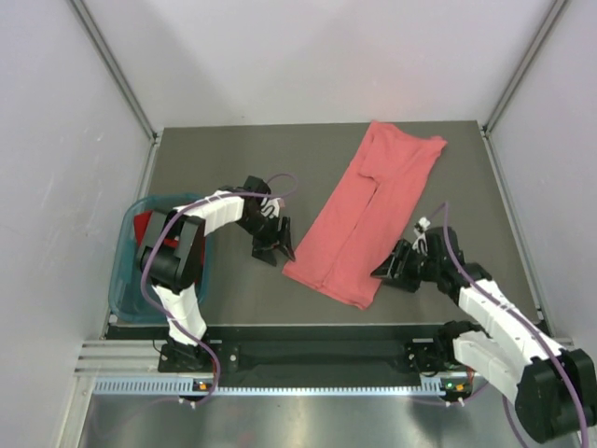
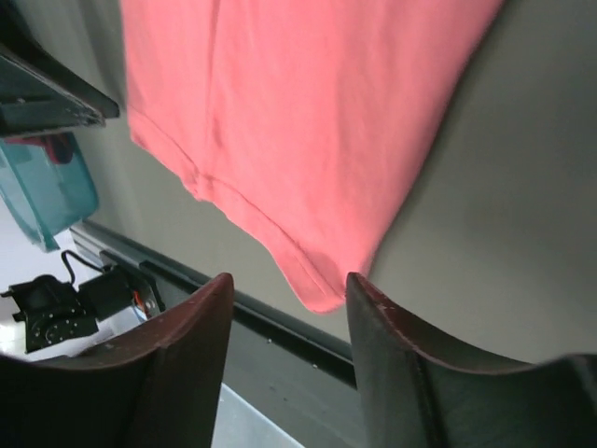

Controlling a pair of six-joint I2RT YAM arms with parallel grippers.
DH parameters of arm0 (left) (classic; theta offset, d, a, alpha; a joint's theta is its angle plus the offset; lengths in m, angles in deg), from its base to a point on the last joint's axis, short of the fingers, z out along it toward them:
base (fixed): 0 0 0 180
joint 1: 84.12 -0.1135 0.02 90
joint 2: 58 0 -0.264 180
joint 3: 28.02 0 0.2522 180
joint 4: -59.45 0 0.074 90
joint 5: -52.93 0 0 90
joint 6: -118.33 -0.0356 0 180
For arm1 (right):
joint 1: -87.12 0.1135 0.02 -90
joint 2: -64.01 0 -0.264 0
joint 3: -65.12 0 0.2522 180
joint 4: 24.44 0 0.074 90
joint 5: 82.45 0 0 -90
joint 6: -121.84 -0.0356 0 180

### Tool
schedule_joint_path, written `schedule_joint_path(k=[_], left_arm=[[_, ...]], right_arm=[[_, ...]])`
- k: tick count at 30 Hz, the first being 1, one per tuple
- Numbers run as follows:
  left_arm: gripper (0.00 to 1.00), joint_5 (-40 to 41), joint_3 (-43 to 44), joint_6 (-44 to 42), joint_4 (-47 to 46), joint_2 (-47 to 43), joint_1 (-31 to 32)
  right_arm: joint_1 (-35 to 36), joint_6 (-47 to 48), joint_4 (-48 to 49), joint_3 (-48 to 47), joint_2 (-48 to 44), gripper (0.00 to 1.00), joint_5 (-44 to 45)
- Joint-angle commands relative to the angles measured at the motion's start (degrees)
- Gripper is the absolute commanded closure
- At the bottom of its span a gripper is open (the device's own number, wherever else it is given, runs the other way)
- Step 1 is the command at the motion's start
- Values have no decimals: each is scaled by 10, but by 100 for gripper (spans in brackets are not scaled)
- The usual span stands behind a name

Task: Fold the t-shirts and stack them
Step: Fold the tshirt

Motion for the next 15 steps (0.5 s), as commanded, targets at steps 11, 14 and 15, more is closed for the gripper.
schedule_joint_path(k=[11,14,15], left_arm=[[37,-3,-50,-11,-24,-48,-2],[37,-1,-76,-8,-42,-54,-2],[37,-4,-79,-7,-43,-54,-2]], right_arm=[[114,-196,52,124,-86,45,70],[125,-207,59,135,-89,44,82],[127,-210,59,136,-84,44,82]])
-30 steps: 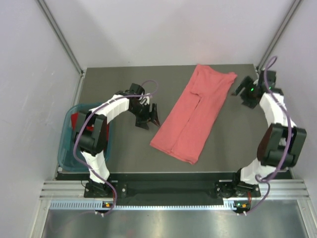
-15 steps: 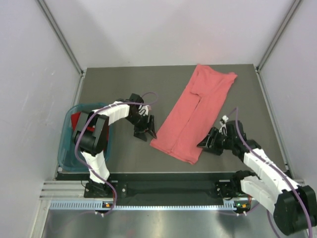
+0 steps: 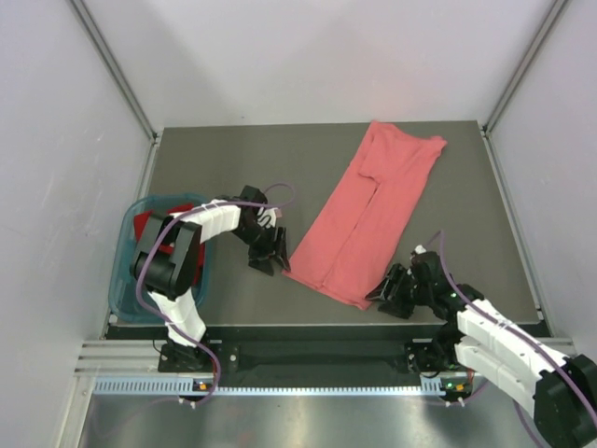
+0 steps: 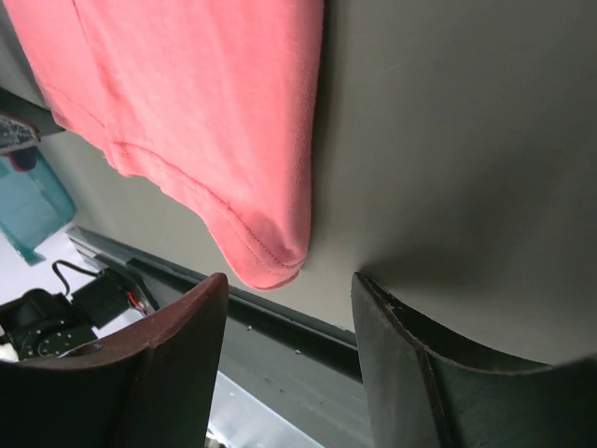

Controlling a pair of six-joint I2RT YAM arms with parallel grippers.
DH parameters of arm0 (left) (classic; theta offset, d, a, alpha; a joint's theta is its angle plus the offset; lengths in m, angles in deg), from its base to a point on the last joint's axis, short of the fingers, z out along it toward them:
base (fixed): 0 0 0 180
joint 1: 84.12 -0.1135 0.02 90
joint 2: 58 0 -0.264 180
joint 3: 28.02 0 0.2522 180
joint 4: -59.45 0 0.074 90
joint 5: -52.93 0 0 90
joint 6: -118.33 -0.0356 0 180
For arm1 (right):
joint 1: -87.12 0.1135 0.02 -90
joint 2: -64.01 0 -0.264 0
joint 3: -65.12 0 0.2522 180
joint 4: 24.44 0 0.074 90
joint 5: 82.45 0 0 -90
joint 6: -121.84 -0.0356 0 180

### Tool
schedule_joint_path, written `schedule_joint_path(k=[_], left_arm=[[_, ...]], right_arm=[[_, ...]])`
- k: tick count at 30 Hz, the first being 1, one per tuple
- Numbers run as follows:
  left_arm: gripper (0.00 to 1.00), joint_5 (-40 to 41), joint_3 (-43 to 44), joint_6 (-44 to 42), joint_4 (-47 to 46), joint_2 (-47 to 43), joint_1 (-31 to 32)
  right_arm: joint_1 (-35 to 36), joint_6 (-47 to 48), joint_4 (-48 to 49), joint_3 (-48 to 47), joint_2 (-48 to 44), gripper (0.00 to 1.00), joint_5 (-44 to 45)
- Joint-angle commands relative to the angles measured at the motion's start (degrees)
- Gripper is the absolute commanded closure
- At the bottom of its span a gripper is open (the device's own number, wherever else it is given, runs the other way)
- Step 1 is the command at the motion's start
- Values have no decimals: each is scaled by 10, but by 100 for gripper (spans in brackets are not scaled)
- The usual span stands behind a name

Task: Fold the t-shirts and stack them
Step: Fold the tshirt

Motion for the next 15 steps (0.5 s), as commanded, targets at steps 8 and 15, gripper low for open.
schedule_joint_path(k=[8,15], left_arm=[[37,-7,-16,7,-42,-23,-2],[37,-19,-10,16,-54,-1,-2]], right_arm=[[34,-38,49,-5,48,45,32],[43,-47,48,-3,59,47,39]])
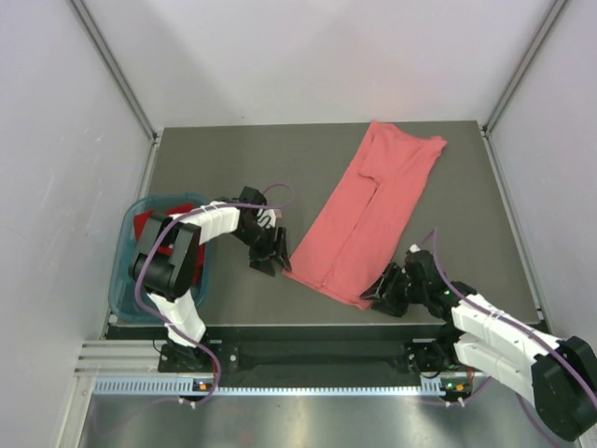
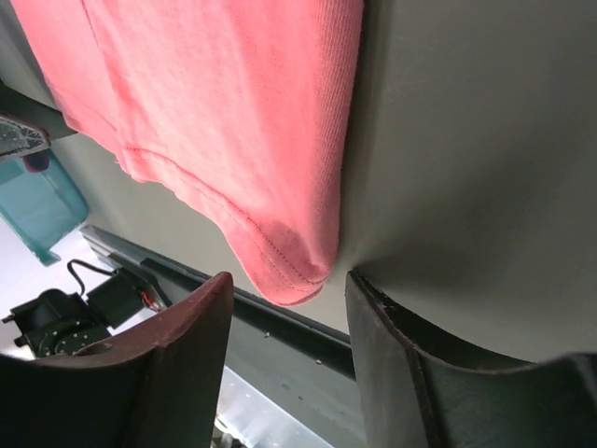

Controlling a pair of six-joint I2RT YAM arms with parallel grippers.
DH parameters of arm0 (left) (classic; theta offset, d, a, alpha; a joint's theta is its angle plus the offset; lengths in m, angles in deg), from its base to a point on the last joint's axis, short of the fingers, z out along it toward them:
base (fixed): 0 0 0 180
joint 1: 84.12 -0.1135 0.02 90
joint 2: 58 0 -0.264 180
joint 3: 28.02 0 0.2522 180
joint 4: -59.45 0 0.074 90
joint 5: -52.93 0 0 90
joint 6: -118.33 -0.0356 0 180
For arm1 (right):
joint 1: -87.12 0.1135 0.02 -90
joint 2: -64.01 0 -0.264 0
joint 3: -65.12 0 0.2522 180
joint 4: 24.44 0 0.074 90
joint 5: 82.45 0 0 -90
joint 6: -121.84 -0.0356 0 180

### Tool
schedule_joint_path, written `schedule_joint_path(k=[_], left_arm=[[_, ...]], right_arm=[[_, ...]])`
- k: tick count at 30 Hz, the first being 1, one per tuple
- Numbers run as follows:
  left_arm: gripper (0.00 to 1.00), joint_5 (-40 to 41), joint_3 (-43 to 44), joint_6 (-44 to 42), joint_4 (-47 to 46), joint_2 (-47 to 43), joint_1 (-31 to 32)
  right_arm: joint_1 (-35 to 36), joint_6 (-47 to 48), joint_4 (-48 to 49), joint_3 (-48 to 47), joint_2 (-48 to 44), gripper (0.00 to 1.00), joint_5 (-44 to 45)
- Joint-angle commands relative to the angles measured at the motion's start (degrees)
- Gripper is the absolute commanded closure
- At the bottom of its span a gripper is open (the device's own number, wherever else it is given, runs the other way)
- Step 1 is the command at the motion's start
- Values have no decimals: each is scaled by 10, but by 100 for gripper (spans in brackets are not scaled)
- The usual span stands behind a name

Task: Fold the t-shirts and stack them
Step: Fold the tshirt

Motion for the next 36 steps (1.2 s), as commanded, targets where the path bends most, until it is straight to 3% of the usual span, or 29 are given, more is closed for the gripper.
schedule_joint_path(k=[1,19,25,30,36], left_arm=[[38,-18,6,9,-39,11,-2],[46,-5,-1,12,-55,35,-1],[42,47,19,7,-25,29,0],[42,20,23,10,-36,47,1],[58,-11,10,22,-65,60,2]], right_arm=[[13,-1,-17,-4,0,48,30],[37,-4,17,8,43,56,31],[38,-7,7,9,36,56,31],[39,-6,1,16,29,57,32],[39,-15,4,27,23,66,42]])
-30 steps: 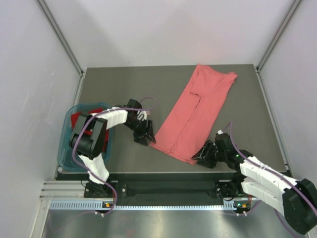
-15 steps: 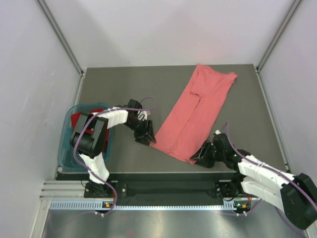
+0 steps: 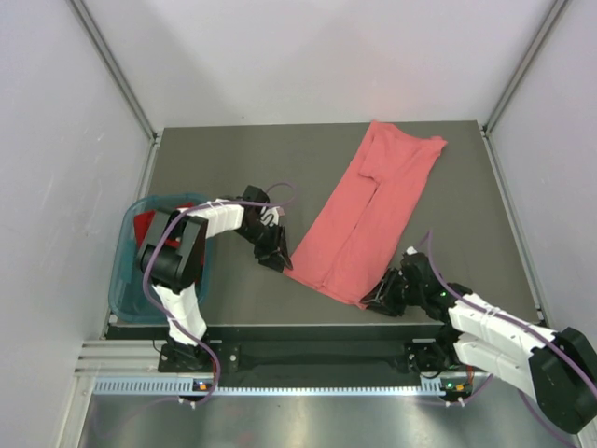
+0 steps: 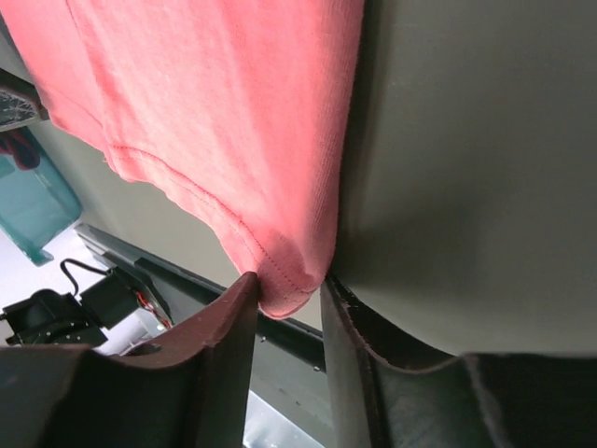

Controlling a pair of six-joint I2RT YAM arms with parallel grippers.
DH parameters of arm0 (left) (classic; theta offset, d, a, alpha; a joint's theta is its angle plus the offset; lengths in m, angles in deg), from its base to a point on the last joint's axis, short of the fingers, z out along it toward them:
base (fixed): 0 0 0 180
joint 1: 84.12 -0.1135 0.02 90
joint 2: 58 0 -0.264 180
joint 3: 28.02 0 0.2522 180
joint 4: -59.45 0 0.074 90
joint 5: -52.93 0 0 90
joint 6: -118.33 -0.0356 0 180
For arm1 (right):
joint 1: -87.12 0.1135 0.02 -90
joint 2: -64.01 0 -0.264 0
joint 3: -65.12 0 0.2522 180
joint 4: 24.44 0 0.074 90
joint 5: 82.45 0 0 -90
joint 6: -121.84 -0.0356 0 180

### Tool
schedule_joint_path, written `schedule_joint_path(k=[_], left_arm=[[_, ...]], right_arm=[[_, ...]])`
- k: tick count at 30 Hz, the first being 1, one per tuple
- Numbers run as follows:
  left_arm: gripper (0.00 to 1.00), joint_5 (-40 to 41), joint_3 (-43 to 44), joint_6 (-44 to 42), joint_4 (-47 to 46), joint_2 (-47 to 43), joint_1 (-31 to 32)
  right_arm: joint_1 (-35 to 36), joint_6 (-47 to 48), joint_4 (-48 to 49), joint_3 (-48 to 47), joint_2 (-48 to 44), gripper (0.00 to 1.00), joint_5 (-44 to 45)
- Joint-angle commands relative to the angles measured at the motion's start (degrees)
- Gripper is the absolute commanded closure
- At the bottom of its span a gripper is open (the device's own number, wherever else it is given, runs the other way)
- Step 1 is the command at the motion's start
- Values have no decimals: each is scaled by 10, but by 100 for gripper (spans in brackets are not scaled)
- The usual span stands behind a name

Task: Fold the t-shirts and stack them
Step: Fold the tshirt

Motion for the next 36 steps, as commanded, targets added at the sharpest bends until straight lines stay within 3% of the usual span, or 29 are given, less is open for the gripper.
schedule_joint_path(k=[1,4,7,9,11,20,25,31,36], left_arm=[[63,19,-10,-9,-37,20,1],[71,9,-15,-8,-43,24,1],[100,12,-18,-9,-46,27,1],[100,17,-18,-12,-43,26,1],[100,33,-28,-11,-39,12,1],[100,61,-132,9,-20,-102,4],[100,56,-140,36,2,-180,11],[100,49,-13,49,65,-173,19],[100,32,152,62,91,-84,22]], right_arm=[[13,0,-24,22,-3,67,30],[13,0,-19,23,-2,71,30],[13,4,-14,22,5,82,26],[13,7,-8,22,7,95,21],[14,17,-21,13,10,100,17],[57,35,-107,-29,-23,100,7],[80,24,-156,-50,-58,100,-1],[74,50,-197,-138,-36,100,26],[-6,114,-207,-216,29,100,7]])
